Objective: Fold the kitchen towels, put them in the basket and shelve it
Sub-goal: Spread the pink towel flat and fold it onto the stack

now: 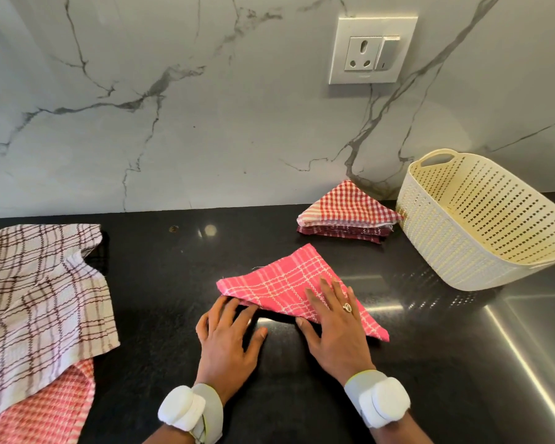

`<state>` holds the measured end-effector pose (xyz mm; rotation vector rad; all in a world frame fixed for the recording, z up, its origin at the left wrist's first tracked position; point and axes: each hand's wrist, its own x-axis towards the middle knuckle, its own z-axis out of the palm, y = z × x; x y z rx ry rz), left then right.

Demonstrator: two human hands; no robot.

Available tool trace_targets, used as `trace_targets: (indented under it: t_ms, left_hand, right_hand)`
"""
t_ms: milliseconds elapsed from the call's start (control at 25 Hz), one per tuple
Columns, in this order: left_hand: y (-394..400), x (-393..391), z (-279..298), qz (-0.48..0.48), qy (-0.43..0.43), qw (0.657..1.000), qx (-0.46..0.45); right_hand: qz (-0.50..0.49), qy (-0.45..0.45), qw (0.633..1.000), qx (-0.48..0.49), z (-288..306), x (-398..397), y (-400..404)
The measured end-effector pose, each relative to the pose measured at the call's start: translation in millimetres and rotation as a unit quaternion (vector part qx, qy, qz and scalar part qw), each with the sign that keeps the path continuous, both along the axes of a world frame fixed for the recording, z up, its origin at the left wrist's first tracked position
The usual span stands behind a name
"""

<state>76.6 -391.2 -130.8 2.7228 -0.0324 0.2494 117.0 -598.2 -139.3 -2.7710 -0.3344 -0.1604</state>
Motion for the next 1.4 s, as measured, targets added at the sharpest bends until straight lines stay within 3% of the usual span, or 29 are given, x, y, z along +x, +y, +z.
trace_targets:
  t_ms: [80, 160, 280, 360, 440, 880, 1200, 1320, 1400]
  left_hand:
    - [-24, 3, 25, -0.011, -0.116, 0.991, -0.068]
    - [-48, 25, 49, -0.106, -0.168, 0.975, -0.103]
    - [-57, 78, 47, -0.217, -0.048, 0.973, -0.061]
    - [-48, 97, 21, -0.218, 0.070, 0.971, 0.064]
    - [-38, 99, -3, -0.190, 0.111, 0.966, 0.136]
    - [-40, 102, -6, -0.170, 0.132, 0.967, 0.135]
    - [-39, 102, -12, -0.167, 0.116, 0.970, 0.131]
    - [-39, 102, -14, -0.176, 0.106, 0.970, 0.126]
    - [-39, 102, -16, -0.175, 0.100, 0.972, 0.121]
  right_hand:
    - [-0.012, 0.011, 0.998, 0.054, 5, -2, -10]
    - [-0.032, 0.011, 0.993, 0.110, 12, 3, -15]
    - [-0.025, 0.030, 0.997, 0.065, 10, 18, -15]
    - [-0.021, 0.049, 0.999, -0.010, 1, 24, -15]
    - [-0.034, 0.052, 0.997, -0.051, -8, 28, -16]
    - [-0.082, 0.084, 0.989, -0.088, -8, 9, -34]
    - [-0.147, 0.113, 0.981, -0.054, -6, -22, -52]
    - [-0.153, 0.012, 0.988, -0.009, 6, -21, -35]
    - [-0.084, -0.028, 0.995, 0.040, 13, -6, -16]
